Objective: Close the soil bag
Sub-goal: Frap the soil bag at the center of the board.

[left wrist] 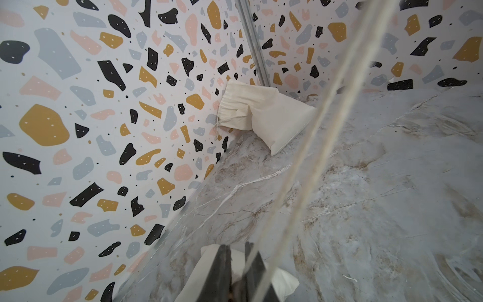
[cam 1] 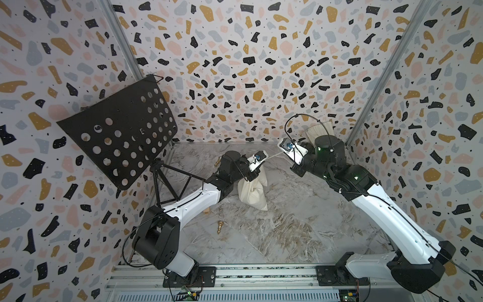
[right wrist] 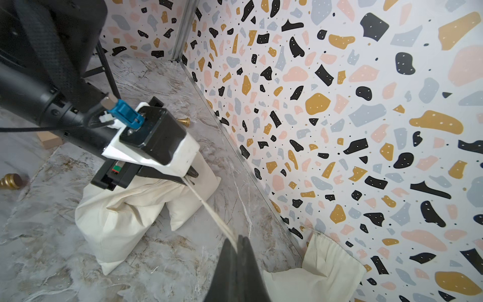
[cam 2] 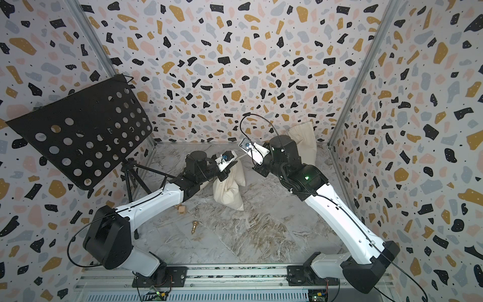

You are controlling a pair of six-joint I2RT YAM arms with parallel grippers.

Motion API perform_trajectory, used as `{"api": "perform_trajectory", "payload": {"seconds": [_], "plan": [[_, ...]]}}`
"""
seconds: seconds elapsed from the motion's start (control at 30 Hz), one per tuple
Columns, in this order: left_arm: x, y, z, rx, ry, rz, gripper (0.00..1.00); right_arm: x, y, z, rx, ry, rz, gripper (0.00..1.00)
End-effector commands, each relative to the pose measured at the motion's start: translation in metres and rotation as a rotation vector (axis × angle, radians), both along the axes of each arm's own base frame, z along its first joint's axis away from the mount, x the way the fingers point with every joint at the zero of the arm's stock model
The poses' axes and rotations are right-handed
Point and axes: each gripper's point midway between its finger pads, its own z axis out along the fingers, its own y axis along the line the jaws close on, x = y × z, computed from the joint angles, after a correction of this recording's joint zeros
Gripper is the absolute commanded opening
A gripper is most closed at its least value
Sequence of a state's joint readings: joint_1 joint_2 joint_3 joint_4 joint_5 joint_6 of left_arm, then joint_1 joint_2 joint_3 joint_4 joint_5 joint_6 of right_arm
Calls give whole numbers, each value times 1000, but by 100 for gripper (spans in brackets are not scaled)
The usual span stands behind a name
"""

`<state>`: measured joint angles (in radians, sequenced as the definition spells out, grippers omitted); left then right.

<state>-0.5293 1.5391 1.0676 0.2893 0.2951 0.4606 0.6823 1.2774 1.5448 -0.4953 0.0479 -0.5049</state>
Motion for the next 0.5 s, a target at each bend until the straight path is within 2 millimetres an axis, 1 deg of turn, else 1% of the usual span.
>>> {"api": "perform_trajectory", "payload": {"seconds": [0.0,0.13,0.23,0.33,0.4,0.47], "plan": [[-1,79,-147,354,371,277,15,-45,-75,189,394,-467,-149,0],[5,80,-145,323,383,302,18,-36,-72,192,417,-451,-158,0],[13,87,-141,290,376,357,19,-27,-65,189,432,-424,-160,0],[21,97,-133,202,393,412,21,-16,-59,182,442,-390,-164,0],[28,103,-127,137,423,434,21,-6,-52,173,452,-354,-156,0],[30,102,-119,95,445,431,22,8,-37,158,450,-301,-133,0]]}}
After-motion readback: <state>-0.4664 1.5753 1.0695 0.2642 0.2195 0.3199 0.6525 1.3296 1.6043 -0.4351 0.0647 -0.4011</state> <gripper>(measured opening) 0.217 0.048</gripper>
